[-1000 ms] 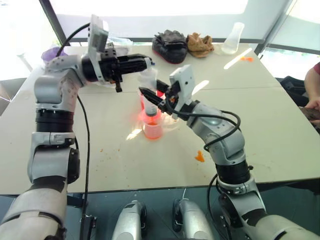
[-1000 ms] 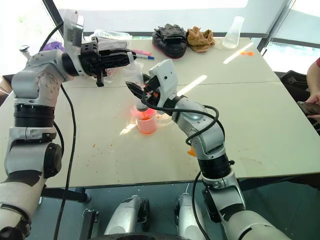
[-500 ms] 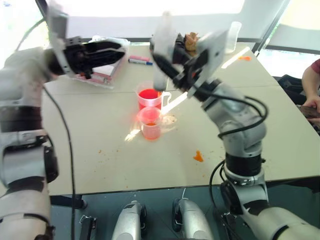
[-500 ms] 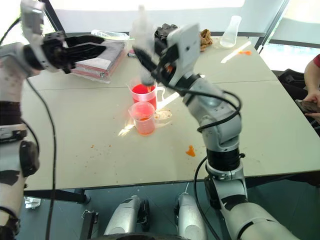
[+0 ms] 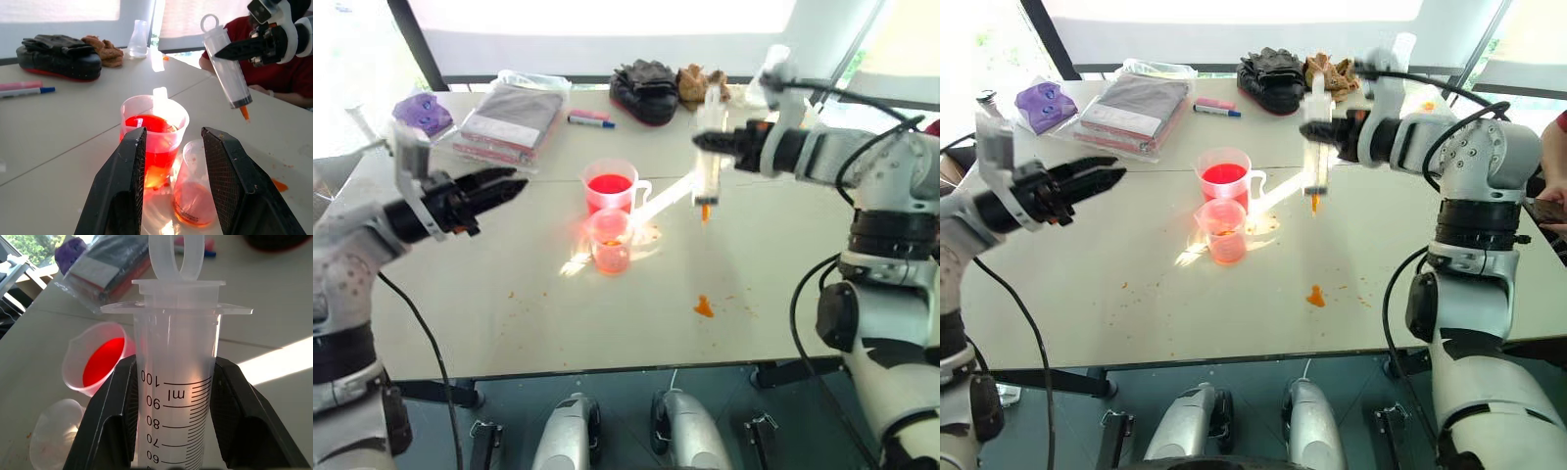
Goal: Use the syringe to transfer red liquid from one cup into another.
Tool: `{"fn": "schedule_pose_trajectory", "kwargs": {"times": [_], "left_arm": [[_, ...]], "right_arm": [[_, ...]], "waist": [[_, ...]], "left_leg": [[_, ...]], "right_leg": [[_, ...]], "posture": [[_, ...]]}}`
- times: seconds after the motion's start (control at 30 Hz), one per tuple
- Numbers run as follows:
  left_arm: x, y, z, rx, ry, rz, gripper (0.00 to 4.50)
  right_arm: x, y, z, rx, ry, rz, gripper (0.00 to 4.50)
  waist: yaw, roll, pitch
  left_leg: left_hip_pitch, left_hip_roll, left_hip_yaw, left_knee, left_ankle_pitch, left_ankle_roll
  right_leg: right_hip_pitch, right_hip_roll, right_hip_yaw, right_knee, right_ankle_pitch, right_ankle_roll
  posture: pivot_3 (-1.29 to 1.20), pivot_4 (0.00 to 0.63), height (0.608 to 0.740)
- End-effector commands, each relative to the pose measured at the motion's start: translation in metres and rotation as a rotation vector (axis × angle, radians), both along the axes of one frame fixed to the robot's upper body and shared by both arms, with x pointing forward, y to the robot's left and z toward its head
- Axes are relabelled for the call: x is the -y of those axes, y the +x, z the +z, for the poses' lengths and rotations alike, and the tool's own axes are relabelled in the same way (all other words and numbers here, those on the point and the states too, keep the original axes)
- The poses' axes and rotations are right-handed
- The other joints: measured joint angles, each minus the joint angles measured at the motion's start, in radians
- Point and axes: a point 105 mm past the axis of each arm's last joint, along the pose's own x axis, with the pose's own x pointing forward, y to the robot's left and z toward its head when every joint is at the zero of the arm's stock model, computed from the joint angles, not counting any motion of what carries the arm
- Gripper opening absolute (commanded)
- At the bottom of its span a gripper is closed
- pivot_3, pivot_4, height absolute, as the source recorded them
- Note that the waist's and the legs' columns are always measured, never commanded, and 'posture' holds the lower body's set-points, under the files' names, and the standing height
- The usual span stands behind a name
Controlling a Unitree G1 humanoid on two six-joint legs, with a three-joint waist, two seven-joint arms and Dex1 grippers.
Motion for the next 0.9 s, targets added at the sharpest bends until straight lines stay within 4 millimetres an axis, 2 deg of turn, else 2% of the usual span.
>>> {"fn": "schedule_pose_trajectory", "kwargs": {"times": [0.03, 0.13, 0.27, 0.37, 0.43, 0.5, 0.53, 0.63, 0.8, 0.83, 0.9], "left_arm": [[-0.002, -0.01, -0.002, 0.036, 0.008, 0.065, 1.9], [0.004, -0.011, -0.016, 0.018, -0.003, 0.087, 1.9], [0.008, -0.015, -0.021, 0.012, -0.017, 0.11, 1.9], [0.008, -0.019, -0.026, -0.009, -0.007, 0.103, 1.9], [0.01, -0.025, -0.027, -0.023, -0.002, 0.068, 1.9], [0.012, -0.032, -0.027, -0.047, 0.003, 0.003, 1.92], [0.012, -0.035, -0.027, -0.06, 0.009, -0.02, 1.92], [0.012, -0.04, -0.027, -0.086, 0.025, -0.071, 1.92], [0.009, -0.04, -0.025, -0.093, 0.056, -0.107, 1.92], [0.009, -0.038, -0.025, -0.092, 0.067, -0.108, 1.92], [0.008, -0.039, -0.024, -0.089, 0.097, -0.131, 1.92]], "right_arm": [[0.001, 0.006, -0.018, -0.121, -0.019, 0.012, 1.51], [-0.001, 0.012, -0.045, -0.209, -0.048, 0.009, 1.51], [0.001, 0.017, -0.074, -0.261, -0.122, 0.005, 1.51], [0.006, 0.018, -0.088, -0.292, -0.163, -0.011, 1.51], [0.007, 0.018, -0.09, -0.301, -0.174, -0.002, 1.51], [0.006, 0.018, -0.09, -0.306, -0.182, 0.005, 2.51], [0.007, 0.018, -0.091, -0.309, -0.186, 0.007, 2.86], [0.008, 0.017, -0.094, -0.321, -0.201, 0.009, 4.42], [0.012, 0.017, -0.093, -0.318, -0.21, -0.006, 4.47], [0.016, 0.019, -0.087, -0.301, -0.202, -0.021, 4.47], [0.027, 0.022, -0.058, -0.222, -0.149, -0.04, 4.47]], "waist": [[-0.003, 0.0, 0.0], [0.001, 0.0, 0.0], [0.008, 0.0, 0.0], [0.007, 0.0, 0.0], [0.007, 0.0, 0.0], [0.009, 0.0, 0.0], [0.01, 0.0, 0.0], [0.006, 0.0, 0.0], [0.007, 0.0, 0.0], [0.008, 0.0, 0.0], [0.01, 0.0, 0.0]], "left_leg": [[0.0, 0.0, 0.001, 0.0, 0.0, 0.0], [0.001, 0.0, 0.001, -0.001, 0.0, 0.0], [0.0, 0.0, 0.001, 0.001, 0.0, 0.0], [0.0, 0.0, 0.001, 0.001, 0.0, 0.0], [0.0, -0.001, 0.001, 0.001, 0.0, 0.0], [0.0, 0.0, 0.0, 0.001, 0.0, 0.0], [0.0, 0.0, 0.0, 0.001, 0.0, 0.0], [0.0, 0.0, 0.001, 0.001, -0.001, 0.0], [0.0, 0.0, 0.0, 0.001, -0.001, 0.0], [0.0, 0.0, 0.0, 0.001, -0.001, 0.0], [0.0, 0.0, 0.0, 0.001, -0.001, 0.0]], "right_leg": [[0.0, 0.001, 0.0, 0.0, 0.0, 0.0], [0.0, 0.001, 0.001, 0.0, 0.0, 0.0], [0.0, 0.0, 0.001, 0.0, 0.0, 0.0], [0.001, 0.0, 0.001, -0.001, 0.0, 0.0], [0.001, 0.0, 0.001, -0.001, 0.0, 0.0], [0.001, 0.0, 0.001, -0.001, 0.0, 0.0], [0.001, 0.0, 0.0, -0.001, 0.0, 0.0], [0.001, 0.0, 0.001, -0.002, 0.0, 0.0], [0.001, 0.0, 0.0, -0.002, 0.0, 0.0], [0.001, 0.0, 0.0, -0.002, 0.0, 0.0], [0.001, 0.0, 0.0, -0.002, 0.0, 0.0]], "posture": [[0.0, 0.15, 0.74], [0.0, 0.15, 0.74], [0.0, 0.15, 0.74], [0.0, 0.15, 0.74], [0.0, 0.15, 0.74], [0.0, 0.15, 0.74], [0.0, 0.15, 0.74], [0.0, 0.15, 0.74], [0.0, 0.15, 0.74], [0.0, 0.15, 0.74], [0.0, 0.15, 0.74]]}}
